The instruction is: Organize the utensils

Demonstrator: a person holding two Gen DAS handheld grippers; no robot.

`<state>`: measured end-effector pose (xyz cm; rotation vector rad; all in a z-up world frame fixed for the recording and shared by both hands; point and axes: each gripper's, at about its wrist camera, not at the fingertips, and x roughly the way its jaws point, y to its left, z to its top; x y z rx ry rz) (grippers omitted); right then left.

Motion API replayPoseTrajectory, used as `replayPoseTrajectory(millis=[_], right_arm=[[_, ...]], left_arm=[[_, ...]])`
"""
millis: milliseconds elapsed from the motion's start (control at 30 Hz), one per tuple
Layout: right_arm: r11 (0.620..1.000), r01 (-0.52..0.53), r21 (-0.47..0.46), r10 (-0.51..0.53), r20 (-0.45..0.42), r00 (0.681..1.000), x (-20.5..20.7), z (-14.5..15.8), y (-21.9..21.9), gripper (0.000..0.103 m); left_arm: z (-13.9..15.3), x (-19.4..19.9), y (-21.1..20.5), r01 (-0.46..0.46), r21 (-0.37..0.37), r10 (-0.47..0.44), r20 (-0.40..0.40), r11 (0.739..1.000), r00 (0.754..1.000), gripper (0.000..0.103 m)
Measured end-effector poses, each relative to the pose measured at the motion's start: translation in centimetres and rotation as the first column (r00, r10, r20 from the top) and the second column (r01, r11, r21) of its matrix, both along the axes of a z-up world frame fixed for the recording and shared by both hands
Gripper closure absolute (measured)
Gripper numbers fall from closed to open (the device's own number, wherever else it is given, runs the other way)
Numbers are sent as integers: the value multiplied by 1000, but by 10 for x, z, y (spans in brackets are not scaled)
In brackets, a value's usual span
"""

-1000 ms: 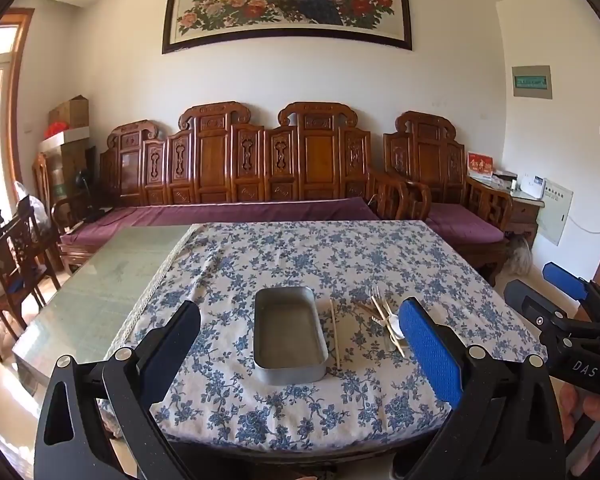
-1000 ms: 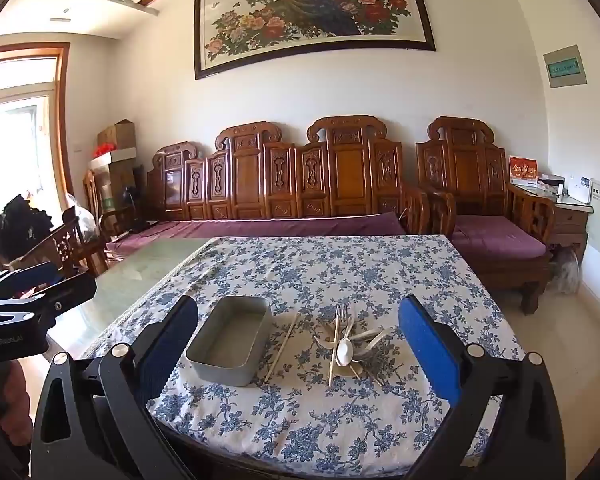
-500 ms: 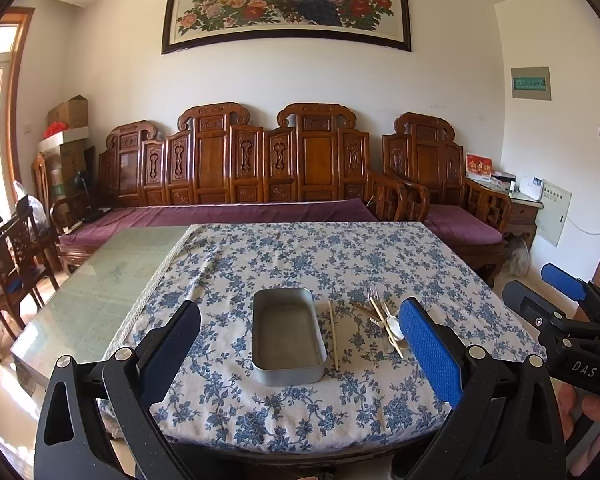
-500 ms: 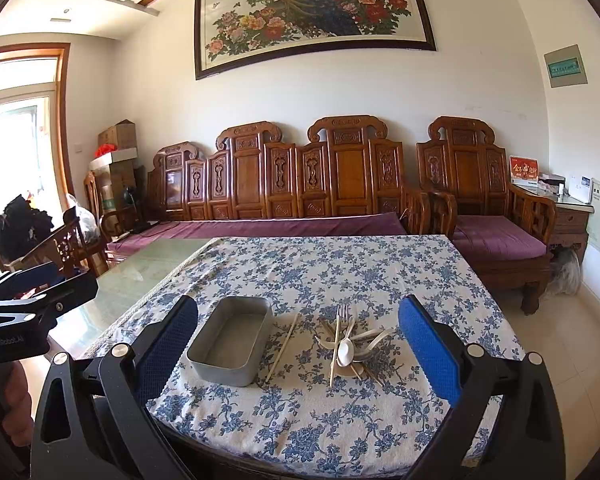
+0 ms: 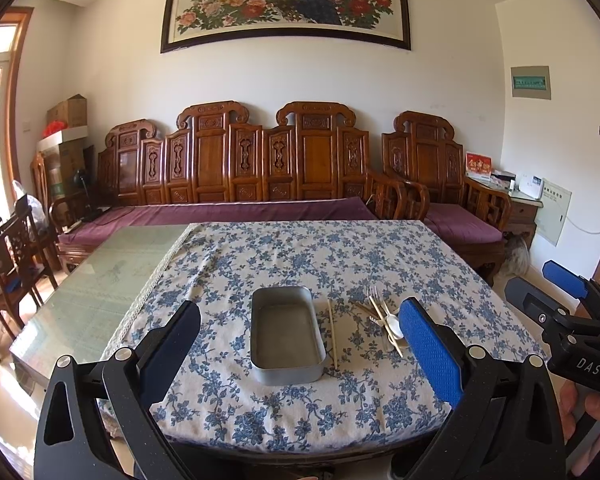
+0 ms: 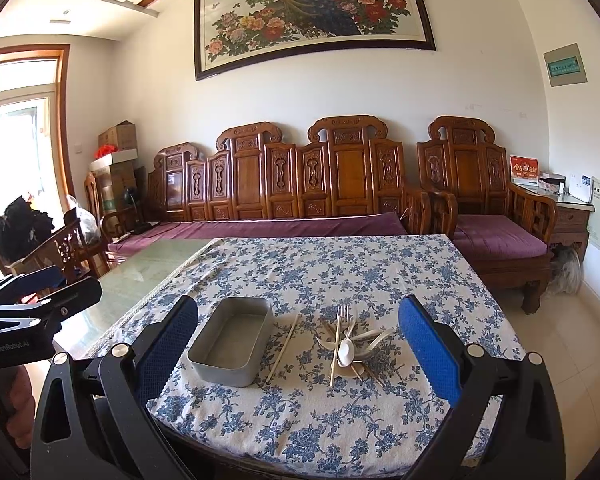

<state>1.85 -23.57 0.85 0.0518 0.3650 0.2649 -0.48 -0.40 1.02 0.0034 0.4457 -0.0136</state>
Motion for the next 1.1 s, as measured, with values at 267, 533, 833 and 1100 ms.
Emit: replayPoseTrajectory(millis=[267, 533, 833, 1100], right_arm=[[1000, -4, 9, 4, 6, 1000, -3, 1, -3, 3], [1000, -6, 14, 6, 7, 1000, -2, 1, -6, 3], [1000, -10, 18, 10, 8, 1000, -4, 5, -5, 3], [1000, -10, 18, 9, 8, 1000, -4, 4, -5, 3]], left_arm=[[0, 1, 0, 0, -1, 0, 1, 1000, 1000, 7], [0, 0, -5, 7, -4, -6, 7, 1000, 1000, 7], [5, -4, -2, 12, -11, -12, 15, 1000, 1000, 7], [9, -7, -2, 18, -13, -17, 20, 1000, 1000, 7]])
